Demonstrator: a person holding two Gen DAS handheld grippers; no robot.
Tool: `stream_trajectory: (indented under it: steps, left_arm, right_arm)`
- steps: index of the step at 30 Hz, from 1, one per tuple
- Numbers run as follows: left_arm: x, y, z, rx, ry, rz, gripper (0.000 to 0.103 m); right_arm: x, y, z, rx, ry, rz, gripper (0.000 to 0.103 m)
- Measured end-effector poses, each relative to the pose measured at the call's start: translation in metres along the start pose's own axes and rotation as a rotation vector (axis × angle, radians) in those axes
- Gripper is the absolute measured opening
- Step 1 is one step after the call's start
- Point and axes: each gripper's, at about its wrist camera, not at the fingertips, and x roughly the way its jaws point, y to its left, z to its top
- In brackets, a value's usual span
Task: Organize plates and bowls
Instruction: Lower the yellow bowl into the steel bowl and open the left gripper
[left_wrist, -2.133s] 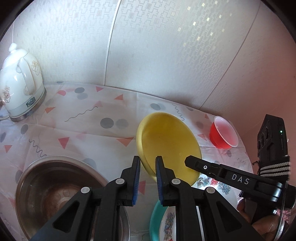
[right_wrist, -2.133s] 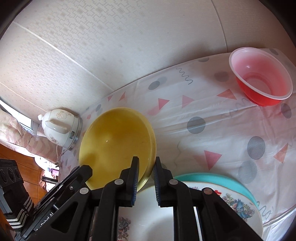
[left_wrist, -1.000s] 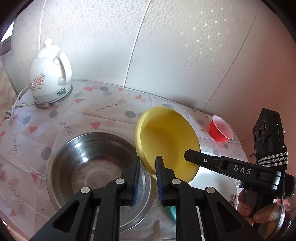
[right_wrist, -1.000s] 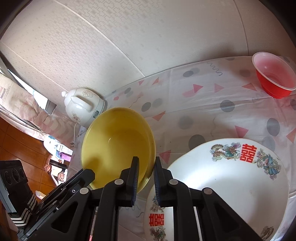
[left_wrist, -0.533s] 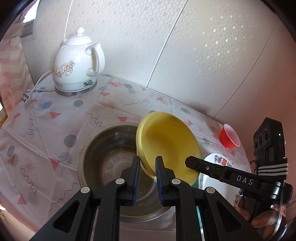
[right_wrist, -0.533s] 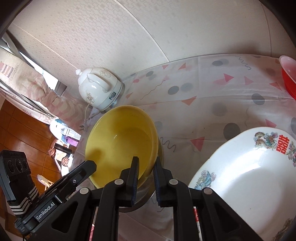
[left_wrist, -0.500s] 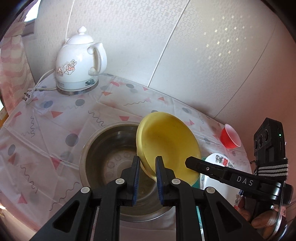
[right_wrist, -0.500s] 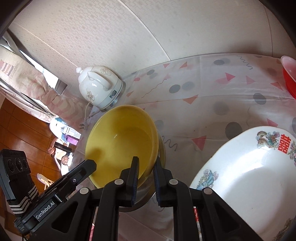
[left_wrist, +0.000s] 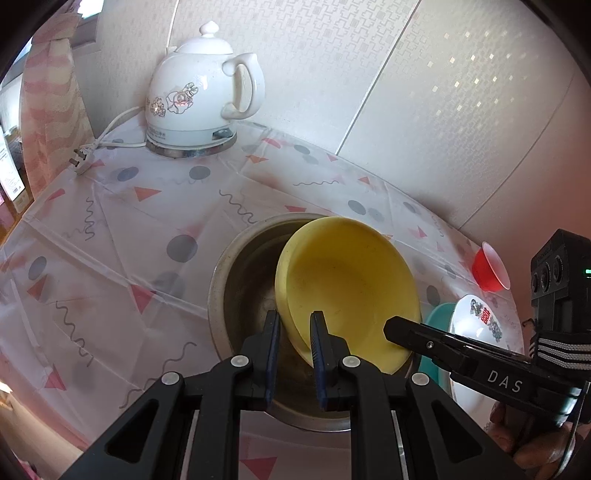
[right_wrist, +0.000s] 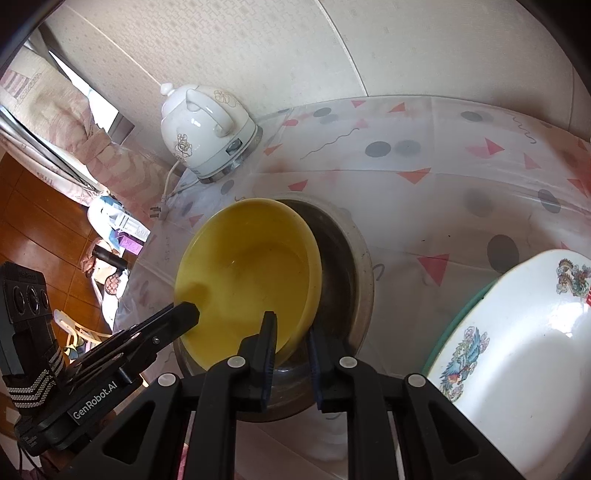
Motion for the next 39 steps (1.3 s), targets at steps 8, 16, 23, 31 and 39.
stream_trajectory:
  steps: [8, 16, 23, 31, 39]
  left_arm:
    - [0.009, 0.006, -0.002, -0.025, 0.031, 0.020, 0.016]
    - [0.012, 0.007, -0.003, -0.019, 0.034, 0.038, 0.017]
    - [0.010, 0.009, -0.002, -0.035, 0.042, 0.039, 0.017]
    - [0.010, 0.006, -0.003, -0.009, 0.033, 0.067, 0.016]
    - [0.014, 0.000, -0.004, 0.038, 0.035, 0.084, 0.019]
  right_arm:
    - [0.008, 0.004, 0.000, -0.026, 0.024, -0.024, 0.020]
    - [0.011, 0.011, -0.001, -0.056, 0.023, -0.043, 0.027]
    - [0.007, 0.015, -0.002, -0.073, 0.016, -0.074, 0.034]
    - [0.007, 0.018, -0.003, -0.109, 0.001, -0.099, 0.035]
    - [0.002, 0.013, -0.004, -0.092, -0.015, -0.101, 0.035]
